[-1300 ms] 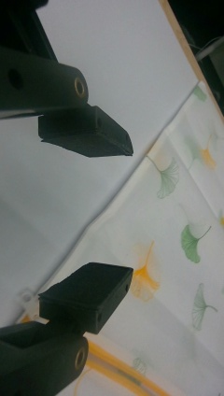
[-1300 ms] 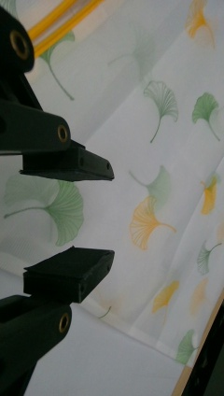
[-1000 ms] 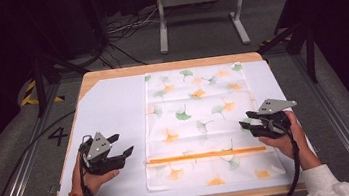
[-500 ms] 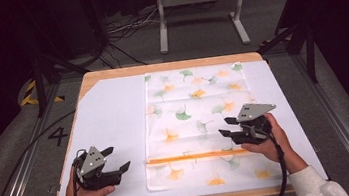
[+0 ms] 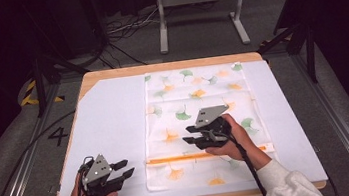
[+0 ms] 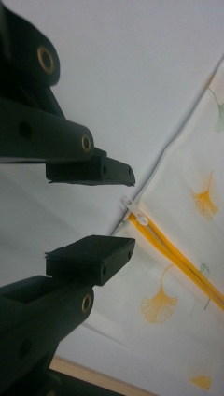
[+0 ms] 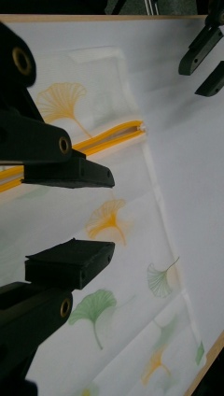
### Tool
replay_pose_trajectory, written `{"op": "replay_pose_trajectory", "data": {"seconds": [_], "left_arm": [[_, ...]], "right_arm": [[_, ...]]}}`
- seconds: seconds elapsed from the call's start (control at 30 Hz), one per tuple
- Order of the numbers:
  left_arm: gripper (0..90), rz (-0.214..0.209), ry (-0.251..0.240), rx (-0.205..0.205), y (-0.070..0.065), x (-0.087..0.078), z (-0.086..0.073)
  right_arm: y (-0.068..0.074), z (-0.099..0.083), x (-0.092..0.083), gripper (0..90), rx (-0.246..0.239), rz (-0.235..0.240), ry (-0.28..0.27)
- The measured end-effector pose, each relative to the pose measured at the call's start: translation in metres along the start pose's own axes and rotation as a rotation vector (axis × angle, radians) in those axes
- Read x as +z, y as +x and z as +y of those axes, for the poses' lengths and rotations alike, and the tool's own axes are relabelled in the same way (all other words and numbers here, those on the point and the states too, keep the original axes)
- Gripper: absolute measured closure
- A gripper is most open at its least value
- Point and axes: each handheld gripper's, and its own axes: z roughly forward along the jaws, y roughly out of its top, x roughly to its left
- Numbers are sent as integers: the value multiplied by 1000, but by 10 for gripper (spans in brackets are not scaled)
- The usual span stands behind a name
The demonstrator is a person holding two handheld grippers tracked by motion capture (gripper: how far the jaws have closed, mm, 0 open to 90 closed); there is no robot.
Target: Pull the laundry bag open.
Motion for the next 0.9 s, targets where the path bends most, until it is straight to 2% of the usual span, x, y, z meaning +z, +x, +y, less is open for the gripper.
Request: {"op": "replay_pose_trajectory", "data": {"seconds": [0.1,0.2,0.27,0.4,0.57,0.67,0.9], "left_arm": [[723,-10,4,13,-3,1,0],[832,-33,19,27,-7,5,1],[895,-62,39,37,-10,9,2],[897,-89,68,53,-18,18,4],[896,-113,93,61,-26,27,5],[896,-122,101,60,-30,31,5],[896,-126,130,76,-36,36,4]], "right_arm": [[5,10,16,649,-12,24,8],[11,19,32,669,-35,50,25],[15,26,46,714,-46,83,28],[26,35,69,724,-72,120,56],[39,43,96,687,-93,155,92],[46,45,109,674,-89,182,106],[52,43,137,670,-69,242,151]]}}
